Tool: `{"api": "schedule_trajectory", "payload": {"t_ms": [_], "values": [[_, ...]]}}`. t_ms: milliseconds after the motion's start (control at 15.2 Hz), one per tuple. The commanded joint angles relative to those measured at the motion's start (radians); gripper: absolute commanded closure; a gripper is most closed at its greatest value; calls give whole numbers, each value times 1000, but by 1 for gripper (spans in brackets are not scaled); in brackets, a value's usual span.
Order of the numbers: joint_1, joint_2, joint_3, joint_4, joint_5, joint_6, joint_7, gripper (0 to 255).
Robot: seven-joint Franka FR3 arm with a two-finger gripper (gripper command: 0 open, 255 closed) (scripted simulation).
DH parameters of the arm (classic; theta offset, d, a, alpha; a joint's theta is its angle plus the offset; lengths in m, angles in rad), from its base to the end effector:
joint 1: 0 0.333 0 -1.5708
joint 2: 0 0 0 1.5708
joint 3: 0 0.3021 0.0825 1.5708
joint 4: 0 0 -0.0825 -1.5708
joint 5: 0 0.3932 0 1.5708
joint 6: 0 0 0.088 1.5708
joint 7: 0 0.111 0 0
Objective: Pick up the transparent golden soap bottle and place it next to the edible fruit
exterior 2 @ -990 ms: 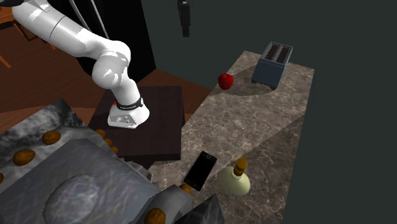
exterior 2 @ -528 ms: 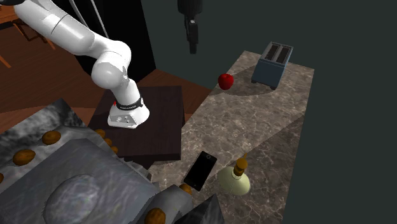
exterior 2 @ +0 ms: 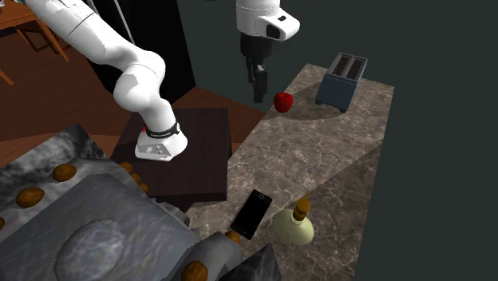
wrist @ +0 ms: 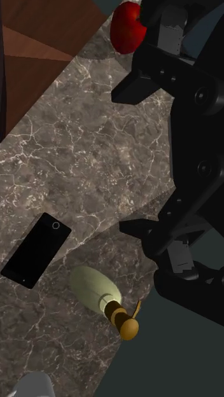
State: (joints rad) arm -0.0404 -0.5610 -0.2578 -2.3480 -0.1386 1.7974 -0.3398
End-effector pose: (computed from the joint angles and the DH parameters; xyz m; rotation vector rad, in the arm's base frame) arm 0.3800 -0.1390 0.5103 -3.1350 -0.1748 0.0032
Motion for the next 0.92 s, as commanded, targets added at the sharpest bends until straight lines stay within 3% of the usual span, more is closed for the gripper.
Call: {"api": "schedule_trajectory", "payload": {"t_ms": [0, 462, 858], "values": [[-9, 45, -38, 3, -12, 48, -42, 0], [-20, 255, -162, 64, -3, 205, -187, 0], [-29, 473, -252, 167, 78, 314, -338, 0]]}}
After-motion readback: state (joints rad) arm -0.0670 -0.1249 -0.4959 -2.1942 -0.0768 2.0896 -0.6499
